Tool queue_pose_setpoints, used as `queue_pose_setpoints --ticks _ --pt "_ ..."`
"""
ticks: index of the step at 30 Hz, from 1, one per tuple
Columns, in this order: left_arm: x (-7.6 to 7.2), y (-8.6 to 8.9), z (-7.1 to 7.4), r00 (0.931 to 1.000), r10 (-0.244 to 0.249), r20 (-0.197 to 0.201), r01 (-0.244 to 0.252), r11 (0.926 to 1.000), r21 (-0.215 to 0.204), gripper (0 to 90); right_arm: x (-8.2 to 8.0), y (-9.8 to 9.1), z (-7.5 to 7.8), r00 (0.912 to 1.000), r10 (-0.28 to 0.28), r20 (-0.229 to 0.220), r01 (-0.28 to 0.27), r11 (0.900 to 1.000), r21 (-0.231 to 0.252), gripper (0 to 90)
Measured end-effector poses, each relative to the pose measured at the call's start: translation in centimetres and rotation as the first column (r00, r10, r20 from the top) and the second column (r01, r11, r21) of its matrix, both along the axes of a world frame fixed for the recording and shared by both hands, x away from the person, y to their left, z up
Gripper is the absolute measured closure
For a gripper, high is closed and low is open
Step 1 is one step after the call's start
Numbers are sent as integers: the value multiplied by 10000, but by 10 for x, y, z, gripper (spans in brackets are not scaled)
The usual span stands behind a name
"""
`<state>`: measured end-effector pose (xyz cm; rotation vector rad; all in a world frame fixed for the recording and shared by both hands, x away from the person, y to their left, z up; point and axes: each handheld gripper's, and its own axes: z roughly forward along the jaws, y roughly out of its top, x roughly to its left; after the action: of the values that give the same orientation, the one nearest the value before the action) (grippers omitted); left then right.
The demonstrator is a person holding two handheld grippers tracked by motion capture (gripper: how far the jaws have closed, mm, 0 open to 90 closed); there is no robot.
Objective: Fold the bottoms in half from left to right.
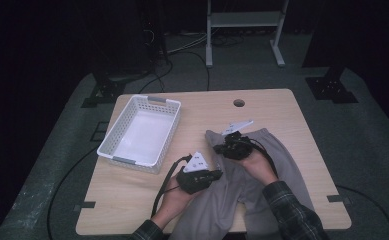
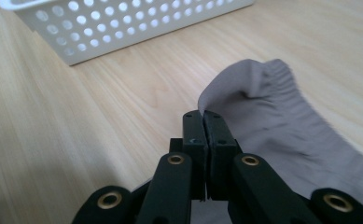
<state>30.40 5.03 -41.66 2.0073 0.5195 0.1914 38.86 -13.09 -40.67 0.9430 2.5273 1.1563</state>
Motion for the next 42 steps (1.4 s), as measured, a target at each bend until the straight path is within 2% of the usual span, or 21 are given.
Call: queue_pose_setpoints --ticks 1,3,6,7,8,11,16,20,21,22,29,32,33,37,42 --pt "2 -8 4 9999 -162 -4 162 9996 -231 889 -1 -10 6 9998 -110 151 110 9999 -5 880" --pt "3 -11 6 9997 -223 19 224 9993 -292 889 -3 -15 10 9996 -189 223 189 9998 6 880" --pt "5 -26 12 9987 -499 51 501 9970 -595 888 -6 -29 18 9984 -420 376 419 9991 31 880" --pt "5 -32 12 9982 -599 27 600 9960 -655 888 -9 -42 22 9971 -550 534 552 9985 -18 881" --pt "6 -37 12 9973 -729 24 729 9951 -671 888 -9 -42 22 9971 -550 534 552 9985 -18 881" --pt "8 -52 7 9950 -987 -178 975 9933 -622 888 -14 -58 22 9942 -821 695 833 9964 -140 881" --pt "13 -79 -12 9901 -1193 -740 1171 9925 -341 888 -18 -87 2 9887 -1446 390 1468 9872 -623 881" --pt "18 -94 -32 9842 -1164 -1334 1209 9923 260 888 -16 -98 -19 9840 -1779 123 1781 9770 -1175 881" --pt "19 -97 -36 9834 -1107 -1439 1180 9921 428 888 -15 -100 -31 9818 -1899 -23 1872 9697 -1569 881" --pt "19 -99 -40 9821 -1098 -1533 1193 9914 541 888 -15 -100 -31 9818 -1899 -23 1872 9697 -1569 881" --pt "22 -100 -55 9776 -866 -1920 1167 9816 1510 888 -13 -99 -54 9828 -1829 -276 1705 9536 -2482 881" --pt "25 -96 -61 9749 -740 -2100 1111 9791 1706 888 -12 -98 -54 9836 -1775 -311 1644 9546 -2484 881" --pt "26 -93 -61 9725 -718 -2218 1097 9805 1633 889 -12 -97 -54 9839 -1761 -311 1631 9552 -2469 881" --pt "28 -83 -59 9749 -690 -2116 1105 9754 1909 889 -12 -91 -54 9860 -1651 -236 1542 9561 -2493 881" --pt "33 -62 -56 9768 -442 -2097 911 9713 2199 889 -10 -74 -54 9884 -1508 -193 1408 9560 -2575 881"
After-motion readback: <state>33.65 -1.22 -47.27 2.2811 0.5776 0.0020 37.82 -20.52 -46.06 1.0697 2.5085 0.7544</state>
